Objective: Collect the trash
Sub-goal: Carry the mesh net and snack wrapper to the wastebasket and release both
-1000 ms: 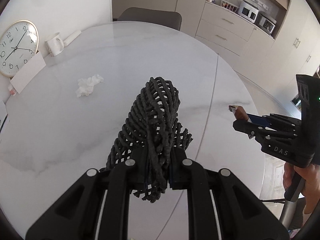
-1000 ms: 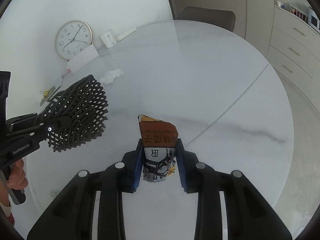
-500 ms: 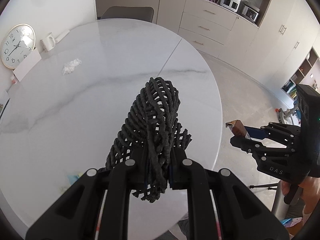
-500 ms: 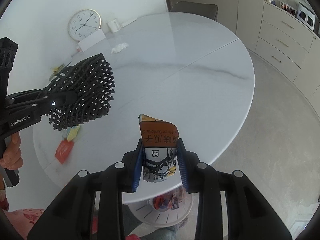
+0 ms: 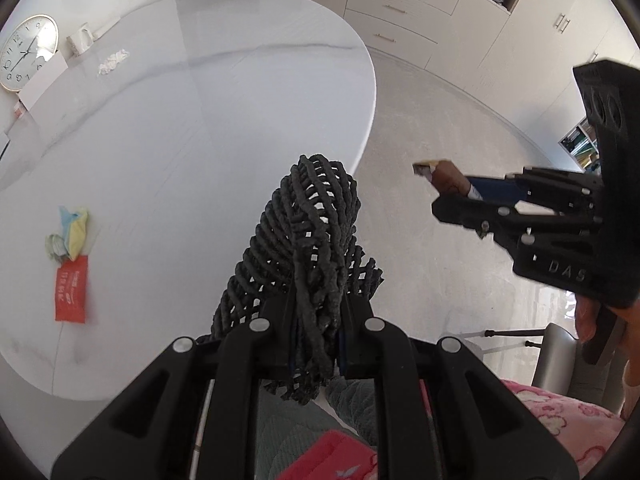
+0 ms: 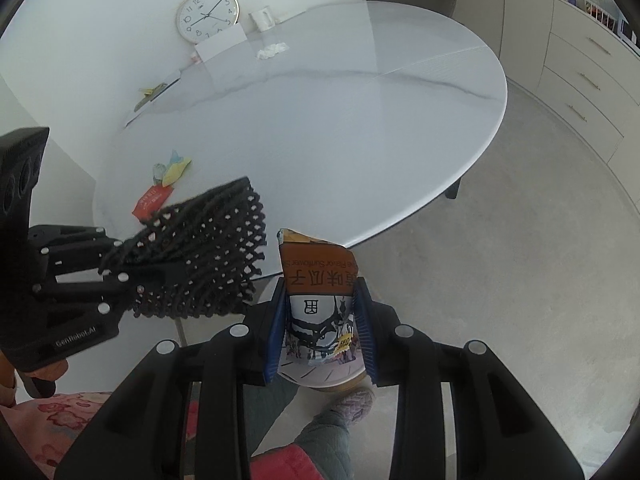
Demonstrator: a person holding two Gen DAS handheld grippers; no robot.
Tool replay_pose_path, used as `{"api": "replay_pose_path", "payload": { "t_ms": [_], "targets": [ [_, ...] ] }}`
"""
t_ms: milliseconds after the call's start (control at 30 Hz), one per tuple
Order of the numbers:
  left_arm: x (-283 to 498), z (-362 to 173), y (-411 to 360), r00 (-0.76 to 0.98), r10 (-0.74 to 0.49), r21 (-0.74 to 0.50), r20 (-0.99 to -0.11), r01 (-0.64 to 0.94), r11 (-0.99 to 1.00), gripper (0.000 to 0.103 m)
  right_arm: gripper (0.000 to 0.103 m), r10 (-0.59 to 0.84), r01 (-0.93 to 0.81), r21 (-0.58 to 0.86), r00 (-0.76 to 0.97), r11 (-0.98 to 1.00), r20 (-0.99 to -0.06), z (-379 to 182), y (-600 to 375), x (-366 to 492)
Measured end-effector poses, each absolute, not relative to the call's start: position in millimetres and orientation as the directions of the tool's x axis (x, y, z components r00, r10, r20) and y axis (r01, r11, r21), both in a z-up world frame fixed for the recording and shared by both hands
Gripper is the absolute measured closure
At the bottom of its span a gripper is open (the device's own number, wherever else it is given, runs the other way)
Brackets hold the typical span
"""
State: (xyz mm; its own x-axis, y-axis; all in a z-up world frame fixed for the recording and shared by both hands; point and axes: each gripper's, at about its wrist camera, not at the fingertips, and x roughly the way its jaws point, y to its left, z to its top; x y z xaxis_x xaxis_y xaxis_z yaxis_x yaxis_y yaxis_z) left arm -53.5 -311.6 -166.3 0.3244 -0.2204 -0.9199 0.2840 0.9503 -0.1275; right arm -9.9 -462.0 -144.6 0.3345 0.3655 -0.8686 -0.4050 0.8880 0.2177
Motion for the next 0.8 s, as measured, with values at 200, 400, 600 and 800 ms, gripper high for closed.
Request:
{"api": "replay_pose_path", "payload": {
  "t_ms": [200,400,600,800],
  "targets": [
    [-72.7,-213.0,-334.8,0.238,-0.2,-0.119,-0.95,0.314,0.942,0.09,0.069,0.353,-0.391,0.218,0.318,0.894,-0.88,-153.0,-478.6,-18.5],
    [-68.4,-257.5,-339.3,0.2,-0.159,-0.092,-0.967,0.306,0.948,0.09,0.069,0.333,-0.388,0.211,0.281,0.897,-0.9,-167.6,-491.4,-32.6],
    [-66.0,-273.7,-341.2,0.199,-0.148,-0.084,-0.969,0.298,0.951,0.09,0.069,0.321,-0.374,0.21,0.265,0.903,-0.909,-177.3,-500.6,-44.0],
    [-67.3,-279.1,-346.0,0.209,-0.162,-0.09,-0.965,0.315,0.945,0.066,0.069,0.319,-0.36,0.215,0.259,0.908,-0.911,-182.3,-506.9,-51.7]
  ]
}}
